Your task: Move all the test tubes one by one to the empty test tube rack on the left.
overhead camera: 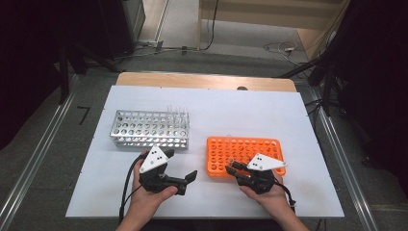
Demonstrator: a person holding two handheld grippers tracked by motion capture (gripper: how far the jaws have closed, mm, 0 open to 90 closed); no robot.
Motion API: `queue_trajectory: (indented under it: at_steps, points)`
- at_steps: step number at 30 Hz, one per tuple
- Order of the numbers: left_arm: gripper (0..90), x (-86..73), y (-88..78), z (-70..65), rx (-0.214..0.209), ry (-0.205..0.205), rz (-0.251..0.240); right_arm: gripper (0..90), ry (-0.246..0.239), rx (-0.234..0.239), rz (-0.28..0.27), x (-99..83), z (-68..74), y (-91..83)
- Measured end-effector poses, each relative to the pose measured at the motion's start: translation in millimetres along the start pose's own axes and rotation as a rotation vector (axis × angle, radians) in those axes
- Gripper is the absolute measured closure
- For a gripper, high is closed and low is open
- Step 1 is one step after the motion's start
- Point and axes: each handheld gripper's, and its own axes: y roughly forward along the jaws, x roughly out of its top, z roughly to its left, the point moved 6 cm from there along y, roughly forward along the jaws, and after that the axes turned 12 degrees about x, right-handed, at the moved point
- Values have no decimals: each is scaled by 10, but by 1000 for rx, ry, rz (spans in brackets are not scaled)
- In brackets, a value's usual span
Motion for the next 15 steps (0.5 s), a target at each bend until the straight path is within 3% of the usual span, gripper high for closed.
queue_trajectory:
  at_steps: [15]
  points:
    - [0,-11,16,-15,0,3,9,738,-1,-45,-29,-15,-2,72]
